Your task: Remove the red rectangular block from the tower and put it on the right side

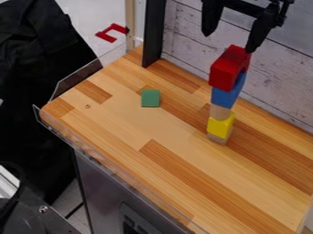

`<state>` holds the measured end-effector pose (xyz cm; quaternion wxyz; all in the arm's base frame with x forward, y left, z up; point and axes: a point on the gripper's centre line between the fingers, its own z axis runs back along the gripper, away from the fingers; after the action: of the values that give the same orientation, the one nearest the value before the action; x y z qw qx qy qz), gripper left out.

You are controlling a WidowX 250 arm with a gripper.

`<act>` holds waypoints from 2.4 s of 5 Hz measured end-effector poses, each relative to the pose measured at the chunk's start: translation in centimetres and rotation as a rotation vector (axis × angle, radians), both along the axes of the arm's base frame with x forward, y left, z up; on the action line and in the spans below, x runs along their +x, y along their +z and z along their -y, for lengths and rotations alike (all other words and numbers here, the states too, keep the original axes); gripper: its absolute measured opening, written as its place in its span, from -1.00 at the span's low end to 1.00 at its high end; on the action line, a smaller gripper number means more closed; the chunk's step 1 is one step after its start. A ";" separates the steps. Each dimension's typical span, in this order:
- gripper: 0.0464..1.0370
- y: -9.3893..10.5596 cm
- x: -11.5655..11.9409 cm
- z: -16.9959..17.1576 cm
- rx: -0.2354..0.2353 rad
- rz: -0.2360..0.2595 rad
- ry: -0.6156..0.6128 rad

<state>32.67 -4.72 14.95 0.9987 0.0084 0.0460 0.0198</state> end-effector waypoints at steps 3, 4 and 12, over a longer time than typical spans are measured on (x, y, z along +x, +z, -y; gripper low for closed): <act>0.92 -2.0 -0.7 0.1 -0.041 -0.050 0.004; 0.92 -3.1 -0.9 0.1 -0.038 -0.085 0.005; 0.07 -0.8 -0.4 0.0 -0.022 -0.026 0.096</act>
<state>32.30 -4.70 14.12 0.9960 -0.0046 0.0595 0.0671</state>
